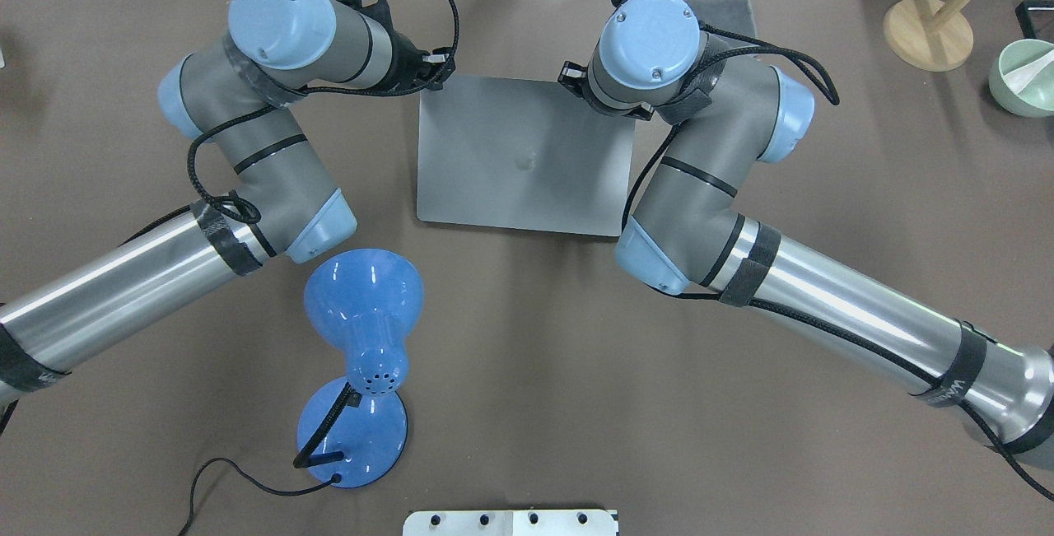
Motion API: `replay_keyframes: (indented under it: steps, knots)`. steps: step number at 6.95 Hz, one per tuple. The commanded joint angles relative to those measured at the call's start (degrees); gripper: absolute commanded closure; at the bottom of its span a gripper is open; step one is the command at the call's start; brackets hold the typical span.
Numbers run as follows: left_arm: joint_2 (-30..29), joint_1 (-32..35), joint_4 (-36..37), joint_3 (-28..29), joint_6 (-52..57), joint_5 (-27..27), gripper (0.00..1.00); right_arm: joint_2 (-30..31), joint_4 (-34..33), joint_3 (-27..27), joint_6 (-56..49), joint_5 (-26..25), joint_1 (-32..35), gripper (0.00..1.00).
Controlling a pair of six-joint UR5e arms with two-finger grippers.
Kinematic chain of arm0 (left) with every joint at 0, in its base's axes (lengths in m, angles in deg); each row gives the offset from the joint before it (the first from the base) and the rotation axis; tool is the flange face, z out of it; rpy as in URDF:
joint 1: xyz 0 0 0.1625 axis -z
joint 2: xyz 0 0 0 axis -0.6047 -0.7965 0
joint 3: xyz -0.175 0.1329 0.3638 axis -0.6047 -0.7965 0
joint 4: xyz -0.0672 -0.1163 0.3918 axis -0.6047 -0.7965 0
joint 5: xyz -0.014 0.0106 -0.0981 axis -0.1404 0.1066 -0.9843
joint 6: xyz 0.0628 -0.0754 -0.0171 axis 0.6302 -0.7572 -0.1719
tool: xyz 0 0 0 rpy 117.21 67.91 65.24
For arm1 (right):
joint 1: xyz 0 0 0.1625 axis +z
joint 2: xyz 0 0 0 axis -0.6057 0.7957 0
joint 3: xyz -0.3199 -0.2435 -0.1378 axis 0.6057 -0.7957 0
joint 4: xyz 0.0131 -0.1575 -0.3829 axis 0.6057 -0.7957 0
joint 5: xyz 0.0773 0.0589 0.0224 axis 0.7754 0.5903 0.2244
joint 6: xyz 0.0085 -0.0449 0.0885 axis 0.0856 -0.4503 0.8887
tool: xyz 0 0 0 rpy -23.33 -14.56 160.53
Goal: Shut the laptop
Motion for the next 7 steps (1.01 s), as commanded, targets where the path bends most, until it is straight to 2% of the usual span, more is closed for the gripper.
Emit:
replay_keyframes:
  steps: [1, 2, 4, 5, 7]
  knots:
    - [-3.5, 0.1, -0.2, 6.9, 0.7, 1.7, 1.00, -0.9, 2.9, -3.6, 0.0, 0.0, 0.0, 1.00]
    - [-4.5, 0.1, -0.2, 10.0, 2.6, 3.2, 1.00, -0.9, 6.3, -6.4, 0.1, 0.0, 0.0, 1.00]
    - [-7.3, -0.2, -0.2, 16.6, 3.3, 4.6, 1.00, -3.4, 6.9, -10.7, 0.3, 0.0, -0.1, 1.00]
    - [-7.4, -0.6, -0.3, 18.1, 4.8, 5.7, 1.00, -4.5, 6.9, -12.6, 0.6, 0.0, -0.3, 1.00]
    - [-8.2, -2.0, -0.3, 20.4, 4.8, 7.1, 1.00, -5.5, 12.3, -18.7, 0.7, -0.2, -0.8, 1.00]
